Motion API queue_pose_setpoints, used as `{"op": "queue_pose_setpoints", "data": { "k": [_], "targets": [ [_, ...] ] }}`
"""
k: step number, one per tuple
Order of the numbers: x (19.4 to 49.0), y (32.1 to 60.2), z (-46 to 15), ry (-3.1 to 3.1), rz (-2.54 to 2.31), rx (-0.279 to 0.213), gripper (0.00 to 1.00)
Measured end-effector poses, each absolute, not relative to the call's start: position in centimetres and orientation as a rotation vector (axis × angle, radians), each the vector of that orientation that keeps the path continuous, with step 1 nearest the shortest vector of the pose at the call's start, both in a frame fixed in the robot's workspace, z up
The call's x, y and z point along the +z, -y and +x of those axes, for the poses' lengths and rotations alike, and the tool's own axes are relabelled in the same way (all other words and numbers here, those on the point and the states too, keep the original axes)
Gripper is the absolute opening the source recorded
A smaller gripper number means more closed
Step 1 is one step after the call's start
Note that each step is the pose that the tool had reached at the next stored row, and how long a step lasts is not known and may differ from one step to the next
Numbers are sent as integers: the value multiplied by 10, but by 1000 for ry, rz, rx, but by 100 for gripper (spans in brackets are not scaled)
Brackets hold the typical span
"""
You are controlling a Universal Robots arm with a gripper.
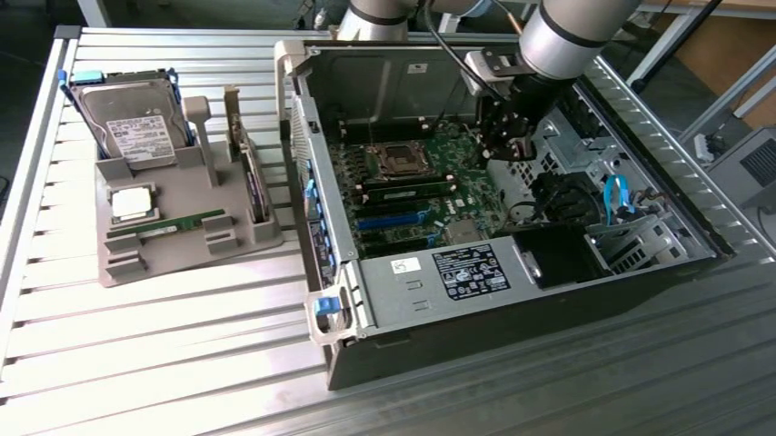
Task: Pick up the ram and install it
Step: 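Press down the ram until it locks into place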
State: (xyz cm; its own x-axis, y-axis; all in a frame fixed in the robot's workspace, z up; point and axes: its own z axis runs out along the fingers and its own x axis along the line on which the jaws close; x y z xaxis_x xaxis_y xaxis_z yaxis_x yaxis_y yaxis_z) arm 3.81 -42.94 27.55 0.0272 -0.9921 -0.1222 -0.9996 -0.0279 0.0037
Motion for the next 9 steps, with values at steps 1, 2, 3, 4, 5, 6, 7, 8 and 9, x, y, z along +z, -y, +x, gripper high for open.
{"op": "queue_pose_setpoints", "data": {
  "k": [1, 2, 3, 4, 5, 6, 7, 8, 9],
  "targets": [
    [276, 429, 38, -2131, -2190, 138, 9],
    [276, 429, 38, -2131, -2190, 138, 9],
    [276, 429, 38, -2139, -2182, 138, 9],
    [275, 429, 38, -2172, -2147, 136, 9],
    [276, 429, 38, -2204, -2113, 133, 9],
    [275, 429, 38, -2223, -2092, 132, 9],
    [275, 429, 38, -2249, -2062, 130, 9],
    [275, 429, 38, -2277, -2031, 128, 9],
    [275, 429, 38, -2316, -1984, 124, 9]
  ]
}}
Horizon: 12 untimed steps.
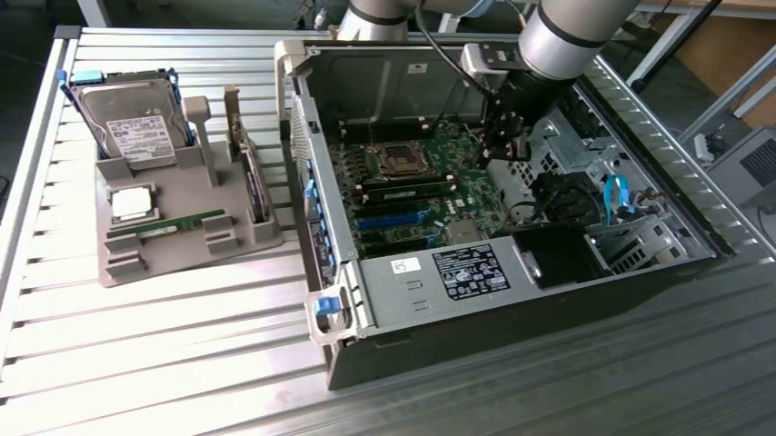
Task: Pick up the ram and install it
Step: 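Press down the ram until it locks into place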
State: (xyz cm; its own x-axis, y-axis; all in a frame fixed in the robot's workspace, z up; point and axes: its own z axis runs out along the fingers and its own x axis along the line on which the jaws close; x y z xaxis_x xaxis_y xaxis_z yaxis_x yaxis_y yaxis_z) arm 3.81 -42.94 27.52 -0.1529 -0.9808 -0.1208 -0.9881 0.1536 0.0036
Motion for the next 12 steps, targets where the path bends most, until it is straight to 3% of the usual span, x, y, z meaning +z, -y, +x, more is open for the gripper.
{"op": "queue_pose_setpoints", "data": {
  "k": [12],
  "targets": [
    [274, 429, 38, -2573, -1618, 103, 9]
  ]
}}
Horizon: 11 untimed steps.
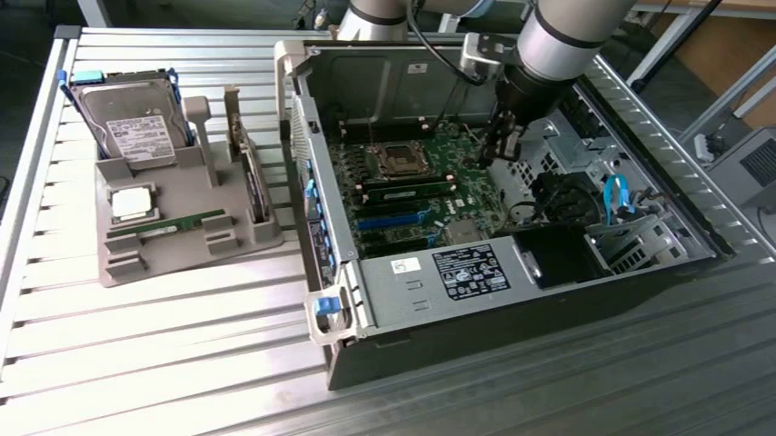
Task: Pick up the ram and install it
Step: 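Press down the ram until it locks into place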
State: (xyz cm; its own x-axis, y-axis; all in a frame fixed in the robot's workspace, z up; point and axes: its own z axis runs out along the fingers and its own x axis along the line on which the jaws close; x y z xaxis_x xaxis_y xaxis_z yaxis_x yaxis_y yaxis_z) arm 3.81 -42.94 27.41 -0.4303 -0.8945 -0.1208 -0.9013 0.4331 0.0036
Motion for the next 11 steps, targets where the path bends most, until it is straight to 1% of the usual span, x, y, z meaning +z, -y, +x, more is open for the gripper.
{"op": "queue_pose_setpoints", "data": {
  "k": [11],
  "targets": [
    [273, 429, 38, -2728, -1326, 85, 9]
  ]
}}
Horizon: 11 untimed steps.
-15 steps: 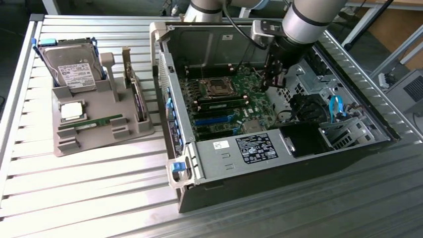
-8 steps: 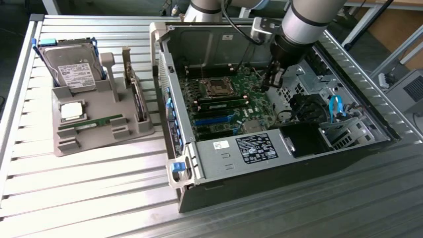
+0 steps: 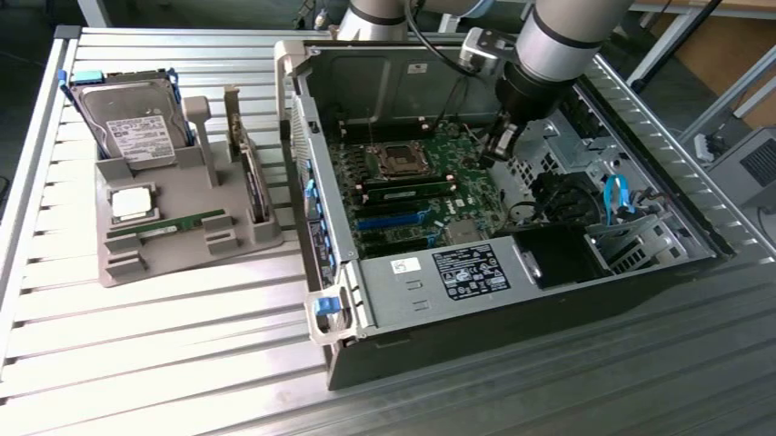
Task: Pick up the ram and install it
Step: 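Press down the ram until it locks into place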
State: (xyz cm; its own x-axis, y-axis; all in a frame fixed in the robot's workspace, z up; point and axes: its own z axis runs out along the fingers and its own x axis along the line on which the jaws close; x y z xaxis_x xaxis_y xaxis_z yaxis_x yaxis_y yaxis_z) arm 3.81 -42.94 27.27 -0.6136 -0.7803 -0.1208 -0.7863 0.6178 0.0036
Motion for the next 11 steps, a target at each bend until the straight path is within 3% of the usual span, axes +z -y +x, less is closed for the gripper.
{"op": "queue_pose_setpoints", "data": {
  "k": [11],
  "targets": [
    [272, 429, 38, -2885, -915, 61, 9]
  ]
}}
